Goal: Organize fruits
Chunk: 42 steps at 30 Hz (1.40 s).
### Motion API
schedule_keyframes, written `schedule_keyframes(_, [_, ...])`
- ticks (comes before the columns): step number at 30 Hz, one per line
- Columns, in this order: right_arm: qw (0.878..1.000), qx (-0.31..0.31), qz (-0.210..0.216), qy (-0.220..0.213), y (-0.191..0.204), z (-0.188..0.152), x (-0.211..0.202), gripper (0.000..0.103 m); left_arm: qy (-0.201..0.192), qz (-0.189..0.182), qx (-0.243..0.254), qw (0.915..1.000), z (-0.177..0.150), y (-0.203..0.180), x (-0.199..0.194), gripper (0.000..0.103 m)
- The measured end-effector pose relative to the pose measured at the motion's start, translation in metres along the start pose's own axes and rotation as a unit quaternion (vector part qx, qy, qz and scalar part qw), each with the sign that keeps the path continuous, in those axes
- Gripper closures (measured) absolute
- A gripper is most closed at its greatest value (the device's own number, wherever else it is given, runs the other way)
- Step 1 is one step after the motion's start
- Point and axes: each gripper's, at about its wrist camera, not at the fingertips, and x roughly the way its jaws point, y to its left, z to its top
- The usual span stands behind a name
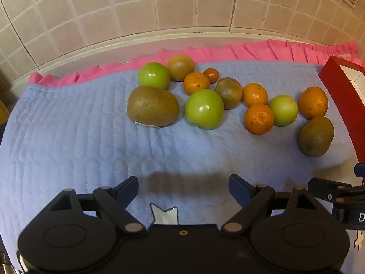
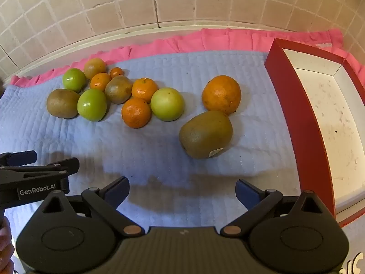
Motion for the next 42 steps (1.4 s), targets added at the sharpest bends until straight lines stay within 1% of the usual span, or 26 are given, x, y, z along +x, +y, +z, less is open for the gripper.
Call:
schedule_keyframes(7, [1.0,0.004,-0.001,0.006,-0.0014,0.0044,-0.0001,0.002,-0.001,-0.001,0.001,1.0,0.0006,-0.002,0.0039,0.001])
schedule_keyframes(11, [1.0,0.004,-0.001,0.0,-0.0013,0.0006,-0.0002,0.002,0.0,-0.005,0.0,1.0,0.0023,0.0029,0.0026,0.001])
schedule_keyframes(42, [1.0,0.013,0.007,-0.017,-0.0032,-0.0014,-0.0046,0.002,-0.005,-0.003,-0.003,1.0,0.0024,0.0011,0.0002,0.001])
